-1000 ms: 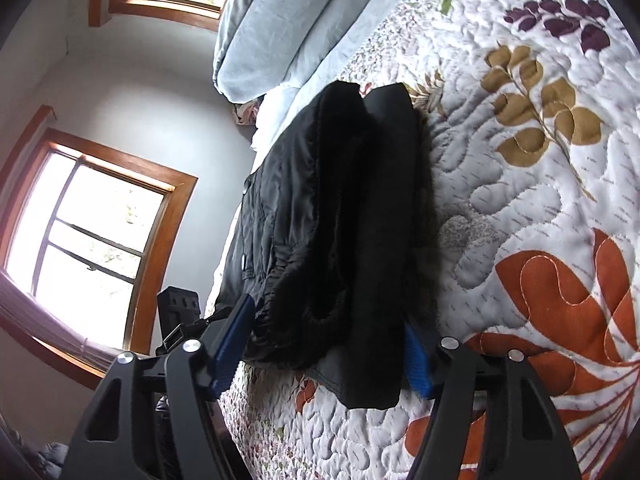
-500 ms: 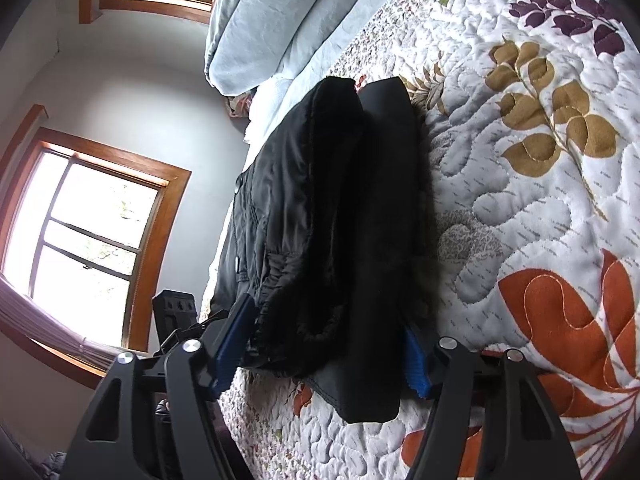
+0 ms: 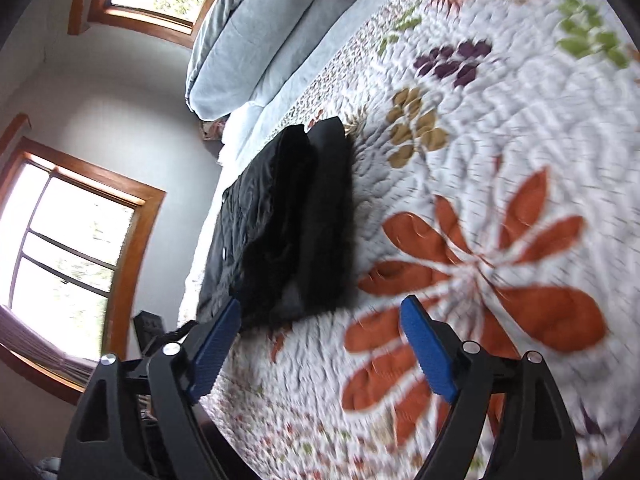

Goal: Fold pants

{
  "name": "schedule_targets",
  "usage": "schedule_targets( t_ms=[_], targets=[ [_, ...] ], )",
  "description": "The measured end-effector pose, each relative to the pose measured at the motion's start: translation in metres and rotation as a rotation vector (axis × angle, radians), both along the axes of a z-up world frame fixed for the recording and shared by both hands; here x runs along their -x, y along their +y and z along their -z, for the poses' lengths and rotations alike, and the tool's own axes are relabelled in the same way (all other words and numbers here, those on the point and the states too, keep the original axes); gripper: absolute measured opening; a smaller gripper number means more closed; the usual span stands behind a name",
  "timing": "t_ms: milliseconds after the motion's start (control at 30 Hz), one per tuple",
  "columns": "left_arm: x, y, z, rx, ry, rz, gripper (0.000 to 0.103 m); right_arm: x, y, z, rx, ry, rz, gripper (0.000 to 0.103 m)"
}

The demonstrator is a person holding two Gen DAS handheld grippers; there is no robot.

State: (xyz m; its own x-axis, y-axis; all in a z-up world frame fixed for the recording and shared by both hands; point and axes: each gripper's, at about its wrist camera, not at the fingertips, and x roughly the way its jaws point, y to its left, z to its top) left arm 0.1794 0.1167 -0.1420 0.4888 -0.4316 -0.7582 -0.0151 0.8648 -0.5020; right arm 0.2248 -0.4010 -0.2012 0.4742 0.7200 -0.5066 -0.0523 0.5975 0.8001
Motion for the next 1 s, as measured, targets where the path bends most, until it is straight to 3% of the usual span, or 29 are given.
schedule_targets(
  t_ms=[333, 500, 733, 1000],
  targets=[
    [0.062, -0.009, -0.05, -0.106, -0.118, -0.04, 0.094, 0.05, 0.042, -0.056, 0.191, -0.106, 0.013, 0.085],
    [0.086, -0.025, -0.076, -0.15, -0.161, -0.039, 0.095, 0.073, 0.057, -0.081, 0.238, -0.153, 0.016, 0.098],
    [0.127, -0.054, -0.117, -0.268, -0.214, -0.019, 0.099, 0.104, 0.077, -0.101, 0.285, -0.134, 0.011, 0.099],
    [0.164, -0.092, -0.156, -0.341, -0.261, 0.057, 0.1, 0.132, 0.116, -0.126, 0.565, -0.142, 0.04, 0.099]
  ],
)
